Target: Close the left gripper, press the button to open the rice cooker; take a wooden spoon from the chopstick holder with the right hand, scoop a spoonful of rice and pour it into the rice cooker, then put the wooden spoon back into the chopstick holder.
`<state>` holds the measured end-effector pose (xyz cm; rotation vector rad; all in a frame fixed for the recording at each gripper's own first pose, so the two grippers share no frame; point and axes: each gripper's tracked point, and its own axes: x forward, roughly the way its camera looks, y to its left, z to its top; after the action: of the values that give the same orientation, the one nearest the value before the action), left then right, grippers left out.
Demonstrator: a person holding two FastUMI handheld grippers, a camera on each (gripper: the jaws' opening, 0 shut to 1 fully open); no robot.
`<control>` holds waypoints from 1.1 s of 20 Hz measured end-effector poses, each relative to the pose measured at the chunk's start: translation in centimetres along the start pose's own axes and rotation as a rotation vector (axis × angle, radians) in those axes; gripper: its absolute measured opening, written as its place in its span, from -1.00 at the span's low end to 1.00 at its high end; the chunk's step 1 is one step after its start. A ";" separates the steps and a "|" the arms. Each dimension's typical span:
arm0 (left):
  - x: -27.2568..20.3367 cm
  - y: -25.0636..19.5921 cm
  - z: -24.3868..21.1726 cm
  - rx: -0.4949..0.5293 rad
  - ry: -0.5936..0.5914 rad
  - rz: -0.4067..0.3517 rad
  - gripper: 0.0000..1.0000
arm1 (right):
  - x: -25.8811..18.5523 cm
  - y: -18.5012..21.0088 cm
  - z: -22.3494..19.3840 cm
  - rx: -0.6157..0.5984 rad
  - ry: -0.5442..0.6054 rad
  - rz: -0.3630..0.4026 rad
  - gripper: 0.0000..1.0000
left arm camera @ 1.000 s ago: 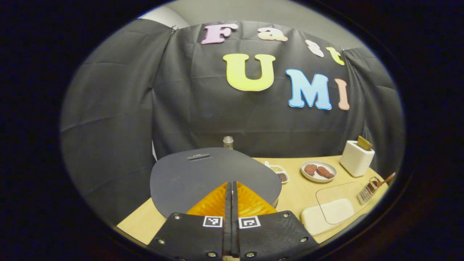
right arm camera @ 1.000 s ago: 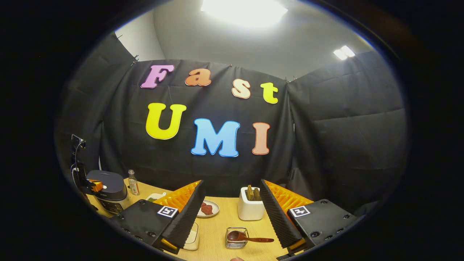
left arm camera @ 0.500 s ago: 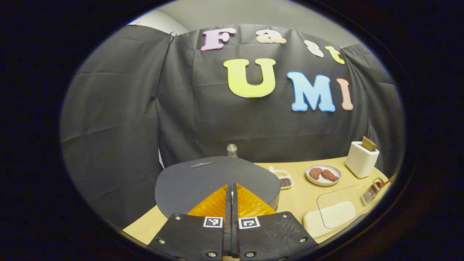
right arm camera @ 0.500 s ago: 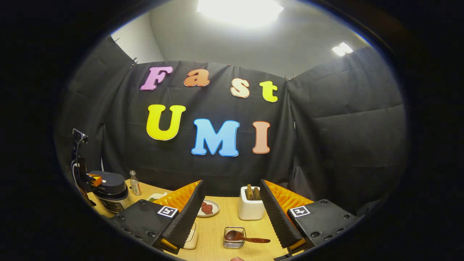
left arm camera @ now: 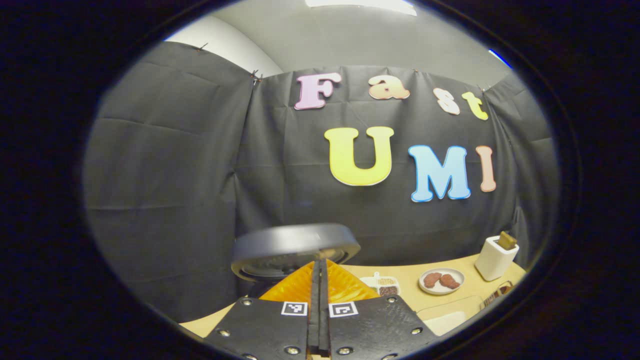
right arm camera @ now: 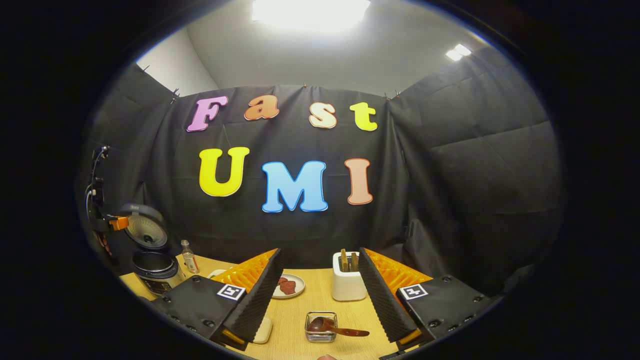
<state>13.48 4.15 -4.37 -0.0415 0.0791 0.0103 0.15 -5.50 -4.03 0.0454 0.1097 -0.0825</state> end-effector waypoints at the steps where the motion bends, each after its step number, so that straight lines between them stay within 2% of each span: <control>1: -0.4 -0.5 0.6 0.002 -0.012 -0.003 -0.96 | 0.2 -0.4 -0.5 0.012 0.006 0.007 0.92; 2: -1.2 -1.2 1.2 0.004 -0.020 -0.005 -1.00 | 0.6 -0.7 -1.0 0.025 0.011 0.009 0.92; 4: -2.9 -2.7 2.2 -0.002 -0.036 -0.025 -0.72 | 1.6 -1.7 -2.4 0.050 0.031 0.009 0.92; 7: -5.1 -4.7 3.5 -0.014 -0.073 -0.021 0.51 | 3.0 -3.2 -5.5 0.080 0.079 -0.002 0.84; 8: -6.0 -5.2 3.8 -0.016 -0.081 -0.018 0.51 | 3.3 -3.8 -6.9 0.091 0.104 -0.008 0.92; 10: -7.7 -6.5 4.7 -0.015 -0.098 -0.017 0.51 | 3.8 -4.5 -9.7 0.111 0.158 -0.023 0.92; 11: -8.3 -7.1 5.0 -0.009 -0.105 -0.022 0.53 | 3.8 -4.8 -11.1 0.121 0.184 -0.028 0.86; 12: -8.8 -7.6 5.5 0.003 -0.113 -0.025 0.54 | 3.7 -4.9 -12.6 0.132 0.213 -0.033 0.93; 16: -10.2 -9.3 7.7 0.044 -0.149 -0.036 0.53 | 3.6 -6.0 -18.0 0.182 0.333 -0.057 0.96; 17: -10.3 -9.7 8.1 0.049 -0.158 -0.039 0.53 | 3.2 -6.0 -19.2 0.198 0.360 -0.057 0.86; 18: -10.6 -9.9 8.5 0.054 -0.166 -0.039 0.54 | 3.1 -6.0 -20.1 0.215 0.385 -0.057 0.96; 22: -11.3 -10.8 8.7 0.079 -0.160 -0.038 0.51 | 2.3 -5.0 -23.6 0.294 0.471 -0.024 0.96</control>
<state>3.07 -6.38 5.62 0.0364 -0.0817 -0.0270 -0.56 -9.49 -27.87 0.3582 0.5685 -0.1105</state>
